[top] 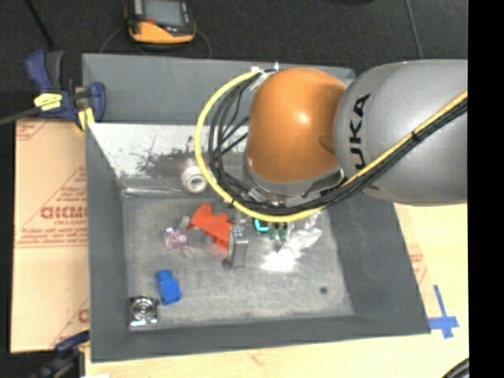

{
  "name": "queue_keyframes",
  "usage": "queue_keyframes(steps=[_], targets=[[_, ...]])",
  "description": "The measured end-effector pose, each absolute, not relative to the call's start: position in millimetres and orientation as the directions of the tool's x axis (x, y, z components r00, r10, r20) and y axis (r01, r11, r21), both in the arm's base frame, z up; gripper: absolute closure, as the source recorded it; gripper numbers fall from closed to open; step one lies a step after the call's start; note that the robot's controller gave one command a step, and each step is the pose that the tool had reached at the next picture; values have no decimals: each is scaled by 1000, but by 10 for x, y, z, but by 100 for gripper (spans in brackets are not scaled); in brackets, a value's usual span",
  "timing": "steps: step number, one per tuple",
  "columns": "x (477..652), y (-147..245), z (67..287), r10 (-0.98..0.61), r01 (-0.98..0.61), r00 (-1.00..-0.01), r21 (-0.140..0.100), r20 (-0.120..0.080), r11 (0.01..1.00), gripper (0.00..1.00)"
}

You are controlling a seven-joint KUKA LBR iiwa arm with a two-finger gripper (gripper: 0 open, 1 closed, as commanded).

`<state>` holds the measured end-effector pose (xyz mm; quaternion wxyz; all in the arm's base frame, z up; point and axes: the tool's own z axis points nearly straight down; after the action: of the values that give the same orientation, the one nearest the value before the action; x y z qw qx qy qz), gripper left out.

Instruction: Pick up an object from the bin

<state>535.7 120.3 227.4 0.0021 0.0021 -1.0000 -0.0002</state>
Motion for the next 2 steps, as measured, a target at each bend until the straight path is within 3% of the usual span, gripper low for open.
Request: queue_keyframes(steps=[1, 2], targets=[[6057, 876, 1313, 25, 25, -1000, -1, -1, 1000, 0], [6243, 1011, 675, 129, 129, -992, 1, 1, 992, 0]])
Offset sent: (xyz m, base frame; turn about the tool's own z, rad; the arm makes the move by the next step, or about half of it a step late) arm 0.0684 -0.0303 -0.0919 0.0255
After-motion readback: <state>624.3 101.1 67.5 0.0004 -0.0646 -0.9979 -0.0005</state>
